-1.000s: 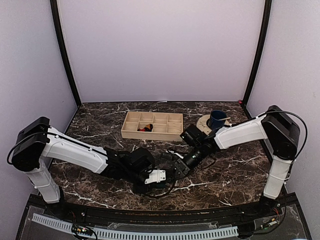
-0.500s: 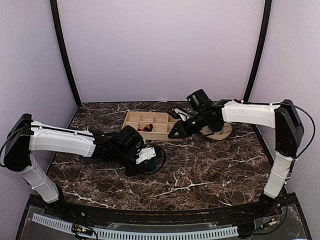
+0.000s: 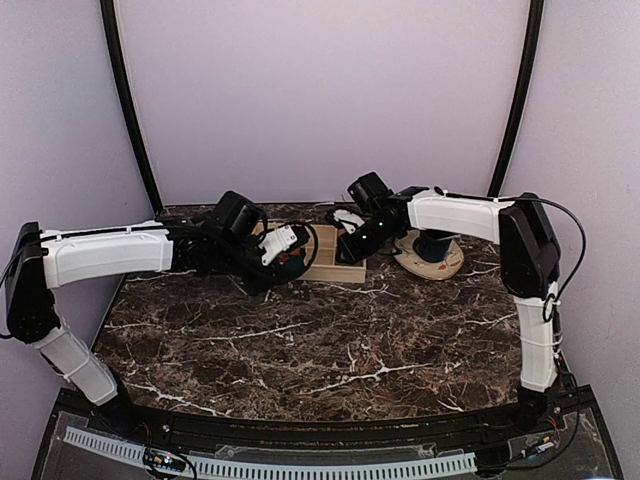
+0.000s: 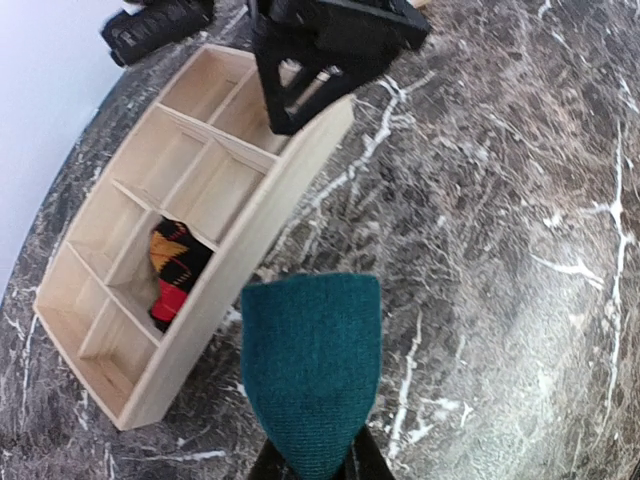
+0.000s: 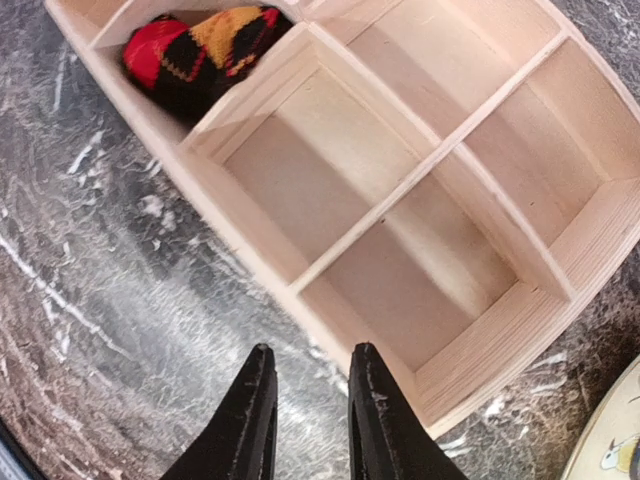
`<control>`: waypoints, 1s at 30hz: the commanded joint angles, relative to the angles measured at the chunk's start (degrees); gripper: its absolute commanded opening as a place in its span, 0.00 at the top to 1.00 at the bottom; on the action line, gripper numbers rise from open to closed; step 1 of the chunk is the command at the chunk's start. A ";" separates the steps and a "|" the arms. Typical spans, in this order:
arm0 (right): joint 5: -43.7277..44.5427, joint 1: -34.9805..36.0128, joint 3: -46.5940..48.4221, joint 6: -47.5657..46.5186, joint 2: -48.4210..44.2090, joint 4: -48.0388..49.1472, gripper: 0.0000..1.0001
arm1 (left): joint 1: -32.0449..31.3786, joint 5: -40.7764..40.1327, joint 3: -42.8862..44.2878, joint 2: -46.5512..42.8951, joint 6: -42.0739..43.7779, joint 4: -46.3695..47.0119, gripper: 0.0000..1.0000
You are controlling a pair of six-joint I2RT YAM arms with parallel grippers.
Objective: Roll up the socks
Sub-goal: Move the storage box to the center of the board.
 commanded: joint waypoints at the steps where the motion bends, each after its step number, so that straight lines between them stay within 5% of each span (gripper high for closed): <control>1: 4.91 -0.11 5.99 -2.85 3.14 -2.84 0.77 | 1.89 -2.49 5.32 1.37 -1.26 0.73 0.93; 13: 6.36 -0.43 16.40 -0.92 11.42 -6.99 0.75 | 4.19 -4.45 11.78 8.64 -1.49 4.51 0.94; 30: 6.71 -0.38 25.98 3.10 19.80 -13.50 0.79 | 4.80 -8.90 9.10 5.75 -2.46 8.26 0.93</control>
